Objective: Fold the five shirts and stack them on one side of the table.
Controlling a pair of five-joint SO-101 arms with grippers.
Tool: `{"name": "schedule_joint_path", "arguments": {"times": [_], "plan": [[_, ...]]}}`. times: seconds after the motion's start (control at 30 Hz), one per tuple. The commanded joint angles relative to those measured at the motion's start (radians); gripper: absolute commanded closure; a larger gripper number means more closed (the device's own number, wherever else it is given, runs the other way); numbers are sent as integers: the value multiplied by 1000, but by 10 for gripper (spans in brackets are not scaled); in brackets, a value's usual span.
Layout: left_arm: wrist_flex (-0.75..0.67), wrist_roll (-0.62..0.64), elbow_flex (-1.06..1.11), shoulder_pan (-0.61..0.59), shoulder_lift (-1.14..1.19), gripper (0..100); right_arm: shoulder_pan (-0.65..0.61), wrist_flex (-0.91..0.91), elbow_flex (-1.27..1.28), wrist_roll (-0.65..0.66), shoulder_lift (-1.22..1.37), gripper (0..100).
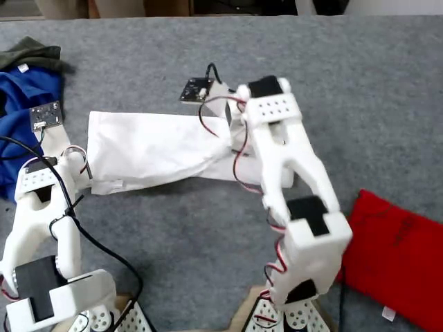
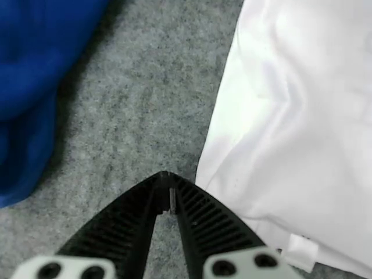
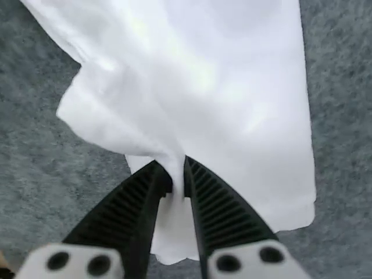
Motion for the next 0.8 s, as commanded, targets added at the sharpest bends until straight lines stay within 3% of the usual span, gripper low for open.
{"name": "schedule_joint_path", "arguments": {"times": [0.0, 0.2, 0.47, 0.67, 0.77], "plan": [[-15, 0, -49, -3, -4, 979, -1, 72, -237, 101, 101, 995], [-15, 0, -49, -2, -4, 979, -44, 206, -515, 233, 274, 995], [-15, 0, -48, -2, -4, 979, -107, 299, -676, 269, 392, 988], [-15, 0, -40, 21, -4, 979, -88, 341, -713, 239, 372, 752], [-15, -2, -40, 26, -4, 979, -88, 361, -730, 239, 321, 707]]}}
